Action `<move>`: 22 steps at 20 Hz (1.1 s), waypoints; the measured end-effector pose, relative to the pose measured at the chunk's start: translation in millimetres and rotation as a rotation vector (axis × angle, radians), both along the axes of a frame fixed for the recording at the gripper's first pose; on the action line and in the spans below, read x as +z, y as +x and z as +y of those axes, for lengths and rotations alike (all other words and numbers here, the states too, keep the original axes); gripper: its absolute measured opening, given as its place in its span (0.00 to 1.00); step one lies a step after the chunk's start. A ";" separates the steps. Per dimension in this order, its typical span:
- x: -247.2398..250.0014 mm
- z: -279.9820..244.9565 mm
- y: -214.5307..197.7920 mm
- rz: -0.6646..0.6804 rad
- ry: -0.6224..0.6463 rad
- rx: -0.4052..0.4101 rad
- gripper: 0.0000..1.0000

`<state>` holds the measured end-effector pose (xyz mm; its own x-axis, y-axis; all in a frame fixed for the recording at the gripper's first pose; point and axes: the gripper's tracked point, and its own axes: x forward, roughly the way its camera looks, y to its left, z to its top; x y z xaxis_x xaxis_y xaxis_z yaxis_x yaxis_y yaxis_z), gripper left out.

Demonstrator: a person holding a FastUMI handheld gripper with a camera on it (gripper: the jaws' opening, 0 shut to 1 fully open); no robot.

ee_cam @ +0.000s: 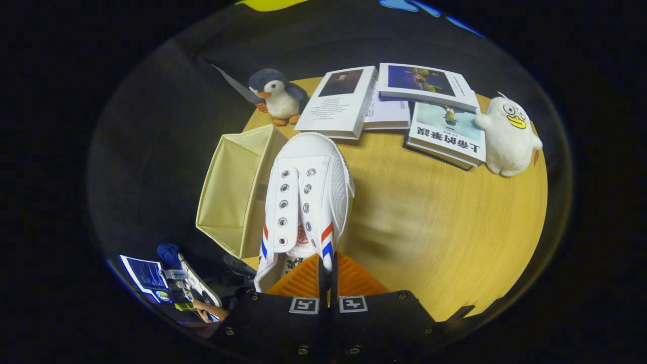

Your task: Open the storage box then place both shoes into the box .Put the left shoe in first, then the right shoe, with the right side of both shoes facing outward in a uniform manner.

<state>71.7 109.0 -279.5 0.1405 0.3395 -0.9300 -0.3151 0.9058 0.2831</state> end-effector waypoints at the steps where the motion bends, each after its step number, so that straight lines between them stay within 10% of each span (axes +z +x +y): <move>1: 3.3 11.9 2.7 -0.005 0.005 0.018 0.01; 22: -12.0 185.7 25.7 -0.009 -0.045 0.286 0.01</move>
<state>97.4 294.7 -291.5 0.0532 0.3247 -0.9443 -0.5616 0.7917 0.2406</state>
